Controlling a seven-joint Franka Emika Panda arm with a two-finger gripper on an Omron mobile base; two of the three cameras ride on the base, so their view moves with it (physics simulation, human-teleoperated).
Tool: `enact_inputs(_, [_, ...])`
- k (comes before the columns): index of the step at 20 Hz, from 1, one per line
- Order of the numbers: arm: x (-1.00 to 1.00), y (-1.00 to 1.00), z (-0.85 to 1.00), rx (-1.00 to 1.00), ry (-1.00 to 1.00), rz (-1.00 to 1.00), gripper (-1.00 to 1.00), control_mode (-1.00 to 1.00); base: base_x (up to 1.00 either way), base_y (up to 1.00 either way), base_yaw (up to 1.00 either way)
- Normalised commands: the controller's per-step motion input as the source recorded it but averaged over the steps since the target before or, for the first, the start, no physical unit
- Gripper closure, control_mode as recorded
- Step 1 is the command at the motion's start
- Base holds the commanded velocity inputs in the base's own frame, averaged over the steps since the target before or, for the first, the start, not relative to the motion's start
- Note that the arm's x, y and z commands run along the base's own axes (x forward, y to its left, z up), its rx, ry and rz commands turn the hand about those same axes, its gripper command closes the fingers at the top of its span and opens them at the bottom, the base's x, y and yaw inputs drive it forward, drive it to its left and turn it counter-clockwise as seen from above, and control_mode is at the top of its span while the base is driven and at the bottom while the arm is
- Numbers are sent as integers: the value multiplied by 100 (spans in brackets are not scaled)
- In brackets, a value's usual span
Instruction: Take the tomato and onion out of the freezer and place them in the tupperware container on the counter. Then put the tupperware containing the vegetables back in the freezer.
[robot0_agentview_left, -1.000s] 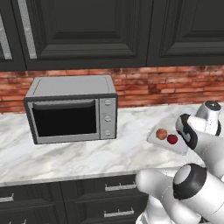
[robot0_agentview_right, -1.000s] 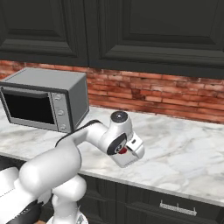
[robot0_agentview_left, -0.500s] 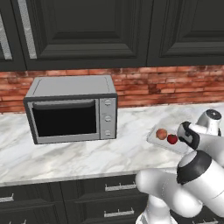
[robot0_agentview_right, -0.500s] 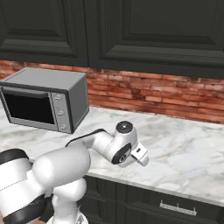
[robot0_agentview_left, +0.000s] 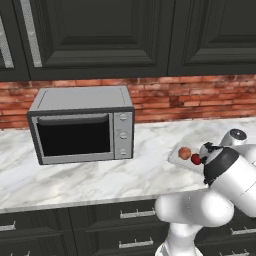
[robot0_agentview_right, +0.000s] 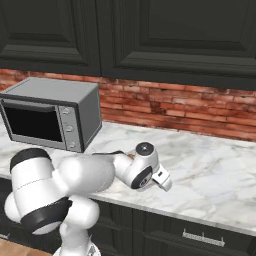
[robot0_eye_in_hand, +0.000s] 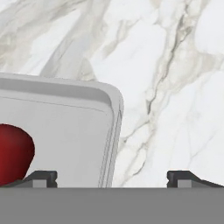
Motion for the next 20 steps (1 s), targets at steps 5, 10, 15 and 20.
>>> enact_inputs(5, [20,-11,-22,0,6,0,-100,-100,0,0,0])
enact_inputs(10, [9,-9,-15,2,3,0,-100,-100,0,0,0])
enact_inputs(15, [14,-7,-14,3,0,0,-100,-100,0,0,0])
enact_inputs(20, [19,-2,-21,2,2,0,-100,-100,0,0,0])
